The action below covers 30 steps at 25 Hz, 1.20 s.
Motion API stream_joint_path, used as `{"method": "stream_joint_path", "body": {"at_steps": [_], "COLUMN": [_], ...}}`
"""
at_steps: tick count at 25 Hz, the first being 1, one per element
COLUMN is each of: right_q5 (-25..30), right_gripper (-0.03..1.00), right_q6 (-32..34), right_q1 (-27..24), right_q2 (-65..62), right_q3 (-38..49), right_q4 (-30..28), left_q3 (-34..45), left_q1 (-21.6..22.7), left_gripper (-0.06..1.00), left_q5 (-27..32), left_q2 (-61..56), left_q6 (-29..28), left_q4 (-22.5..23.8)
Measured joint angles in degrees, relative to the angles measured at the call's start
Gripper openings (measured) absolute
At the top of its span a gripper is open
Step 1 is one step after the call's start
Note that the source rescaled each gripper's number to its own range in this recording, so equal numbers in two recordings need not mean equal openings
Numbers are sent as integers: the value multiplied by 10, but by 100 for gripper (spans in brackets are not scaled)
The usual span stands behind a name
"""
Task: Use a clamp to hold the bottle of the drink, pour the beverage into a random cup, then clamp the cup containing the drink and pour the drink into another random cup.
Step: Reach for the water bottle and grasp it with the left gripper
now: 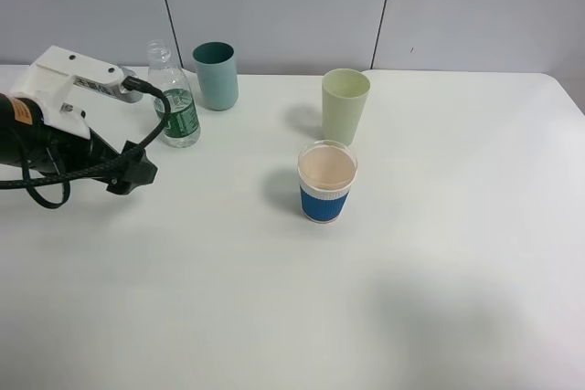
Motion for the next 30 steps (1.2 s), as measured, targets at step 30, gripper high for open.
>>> {"method": "stream_joint_path", "body": {"at_steps": [30], "right_q5": [0], "right_gripper": [100], "right_q6": [0], "right_q1": [0], "right_q2": [0], "right_q3": [0], "right_q4": [0], "left_q3": [-2], "left_q1": [0], "left_gripper": [100], "left_q5": [-502], "left_q2": [227], "left_q6": [-11], "left_q4": [45]}}
